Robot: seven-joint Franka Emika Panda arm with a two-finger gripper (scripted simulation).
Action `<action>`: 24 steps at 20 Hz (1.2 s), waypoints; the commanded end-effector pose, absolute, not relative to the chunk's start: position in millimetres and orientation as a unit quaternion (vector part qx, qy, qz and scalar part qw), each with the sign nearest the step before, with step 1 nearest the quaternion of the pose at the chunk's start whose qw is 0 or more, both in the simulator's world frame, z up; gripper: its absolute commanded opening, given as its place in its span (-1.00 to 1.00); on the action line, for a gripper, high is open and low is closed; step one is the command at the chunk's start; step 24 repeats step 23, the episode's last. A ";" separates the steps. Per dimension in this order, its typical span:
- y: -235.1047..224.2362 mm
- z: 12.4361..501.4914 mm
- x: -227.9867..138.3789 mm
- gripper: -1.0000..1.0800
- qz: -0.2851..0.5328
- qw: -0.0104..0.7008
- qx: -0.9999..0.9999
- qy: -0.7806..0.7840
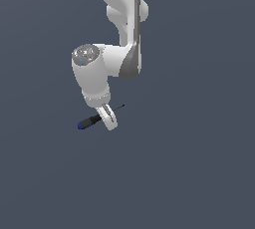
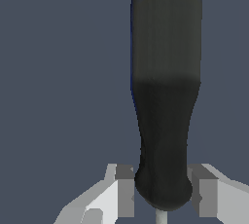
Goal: Pick up the object and move it to a goal position.
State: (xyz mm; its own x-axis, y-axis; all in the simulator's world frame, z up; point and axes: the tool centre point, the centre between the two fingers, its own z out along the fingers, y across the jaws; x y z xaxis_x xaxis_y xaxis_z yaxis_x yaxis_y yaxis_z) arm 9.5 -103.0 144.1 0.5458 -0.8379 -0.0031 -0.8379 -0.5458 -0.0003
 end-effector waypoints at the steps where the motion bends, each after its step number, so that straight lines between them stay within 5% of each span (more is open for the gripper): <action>1: -107.6 168.9 -0.6 -1.00 0.001 0.001 -0.879 0.477; 13: -125.6 265.9 -37.7 -1.00 0.000 0.001 -0.879 0.477; 24: -130.2 293.1 -45.5 -1.00 0.000 0.000 -0.879 0.476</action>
